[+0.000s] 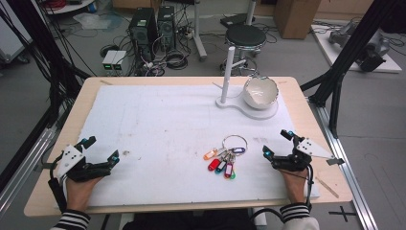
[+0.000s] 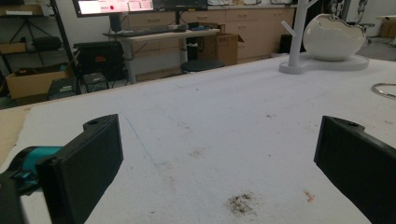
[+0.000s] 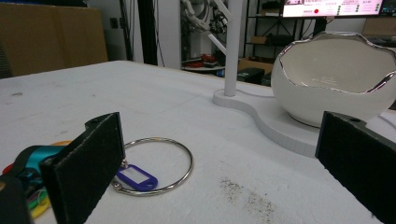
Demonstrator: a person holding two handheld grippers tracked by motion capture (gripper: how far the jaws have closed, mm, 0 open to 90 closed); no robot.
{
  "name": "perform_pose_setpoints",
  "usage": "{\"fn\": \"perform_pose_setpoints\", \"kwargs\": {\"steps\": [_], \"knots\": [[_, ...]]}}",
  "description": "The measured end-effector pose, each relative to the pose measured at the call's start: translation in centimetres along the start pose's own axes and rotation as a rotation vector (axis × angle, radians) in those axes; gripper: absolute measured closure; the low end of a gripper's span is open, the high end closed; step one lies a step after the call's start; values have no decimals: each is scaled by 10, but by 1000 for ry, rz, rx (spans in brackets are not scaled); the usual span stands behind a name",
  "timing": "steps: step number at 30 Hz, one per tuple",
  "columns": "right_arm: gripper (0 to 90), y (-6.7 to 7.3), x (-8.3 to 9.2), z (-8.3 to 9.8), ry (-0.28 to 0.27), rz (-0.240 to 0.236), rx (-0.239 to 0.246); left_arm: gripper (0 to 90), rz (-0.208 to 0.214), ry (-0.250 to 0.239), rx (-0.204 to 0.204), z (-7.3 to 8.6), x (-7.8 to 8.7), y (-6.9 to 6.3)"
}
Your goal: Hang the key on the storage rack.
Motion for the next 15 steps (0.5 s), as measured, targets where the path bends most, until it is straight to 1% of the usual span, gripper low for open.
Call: {"fn": "perform_pose_setpoints", "kwargs": {"steps": [3, 4, 5, 15], "knots": [[9, 1, 0, 0, 3, 1, -2, 17, 0, 1, 1, 0, 0, 0], [9, 0, 0, 0, -1, 2, 5, 17, 1, 0, 1, 0, 0, 0], [9, 0, 0, 0, 2, 0, -4, 17, 1, -1, -1, 0, 0, 0], [9, 0, 0, 0, 2, -1, -9, 17, 0, 2, -2, 0, 0, 0]]}}
Point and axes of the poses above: each handheld gripper's, and its own axes: x roughly backward along the jaws, z roughly out of its underside, y roughly to its left, the point moved 4 cm from there along -x, roughly forward along the jaws
